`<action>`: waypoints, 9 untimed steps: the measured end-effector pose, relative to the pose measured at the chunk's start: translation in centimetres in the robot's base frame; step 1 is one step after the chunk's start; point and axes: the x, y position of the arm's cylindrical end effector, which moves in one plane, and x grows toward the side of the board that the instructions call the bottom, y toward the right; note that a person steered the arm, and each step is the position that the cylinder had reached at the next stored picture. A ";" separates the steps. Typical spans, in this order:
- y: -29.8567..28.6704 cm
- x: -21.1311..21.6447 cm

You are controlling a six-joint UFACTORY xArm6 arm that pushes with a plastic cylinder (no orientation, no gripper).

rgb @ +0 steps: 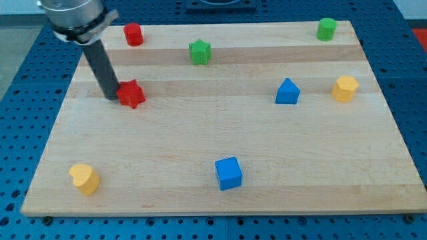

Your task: Move the red star to the green star

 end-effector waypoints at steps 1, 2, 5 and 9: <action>2.0 0.5; 2.0 4.7; 5.2 2.4; 6.2 -5.8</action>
